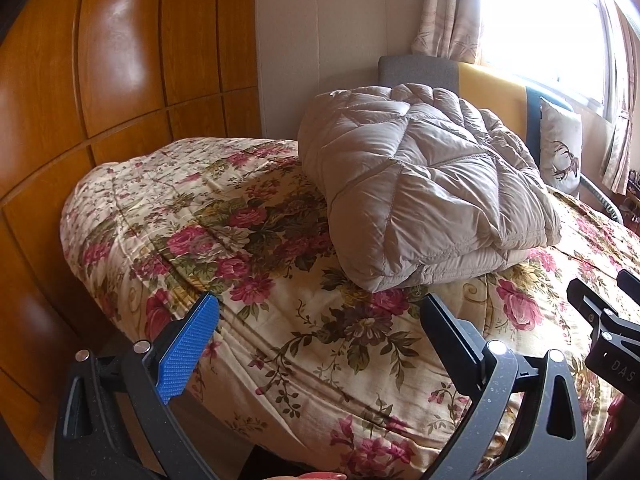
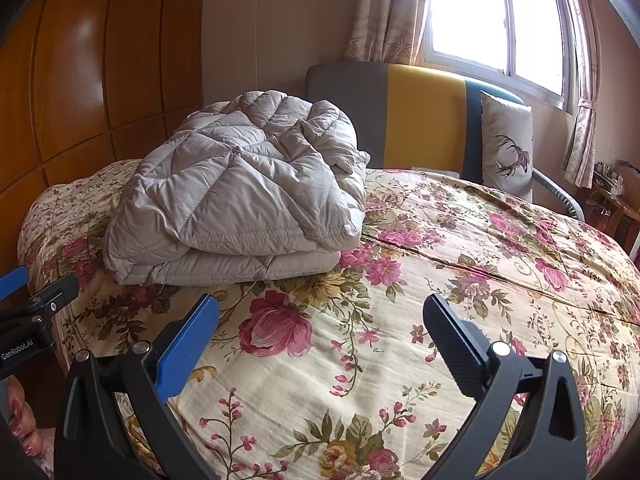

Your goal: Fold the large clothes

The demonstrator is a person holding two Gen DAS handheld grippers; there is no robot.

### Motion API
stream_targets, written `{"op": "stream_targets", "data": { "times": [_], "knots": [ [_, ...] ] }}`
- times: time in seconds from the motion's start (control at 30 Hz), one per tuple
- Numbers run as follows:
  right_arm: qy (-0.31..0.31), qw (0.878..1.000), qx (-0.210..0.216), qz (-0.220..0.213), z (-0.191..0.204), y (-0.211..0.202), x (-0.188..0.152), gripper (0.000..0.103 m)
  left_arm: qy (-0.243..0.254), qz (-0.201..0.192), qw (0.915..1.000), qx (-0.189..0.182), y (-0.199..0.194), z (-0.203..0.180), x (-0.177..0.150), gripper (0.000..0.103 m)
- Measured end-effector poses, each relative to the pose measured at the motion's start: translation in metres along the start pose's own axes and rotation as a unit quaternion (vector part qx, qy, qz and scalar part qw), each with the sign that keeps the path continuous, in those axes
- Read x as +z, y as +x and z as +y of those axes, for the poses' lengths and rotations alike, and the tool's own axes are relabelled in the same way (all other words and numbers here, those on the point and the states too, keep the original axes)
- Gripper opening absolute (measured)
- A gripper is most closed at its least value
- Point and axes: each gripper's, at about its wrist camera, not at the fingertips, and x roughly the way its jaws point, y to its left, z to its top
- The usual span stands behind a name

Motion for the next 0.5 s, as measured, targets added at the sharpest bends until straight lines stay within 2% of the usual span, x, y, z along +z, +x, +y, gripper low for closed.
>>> {"op": "stream_targets", "data": {
  "times": [0.5],
  "knots": [
    [0.0, 1.0, 0.004, 0.004, -0.0002, 0.0016, -0.0012, 0.101, -0.002, 0.001, 1.0, 0.001, 0.0, 0.0017, -0.0016, 0.099]
  ]
}}
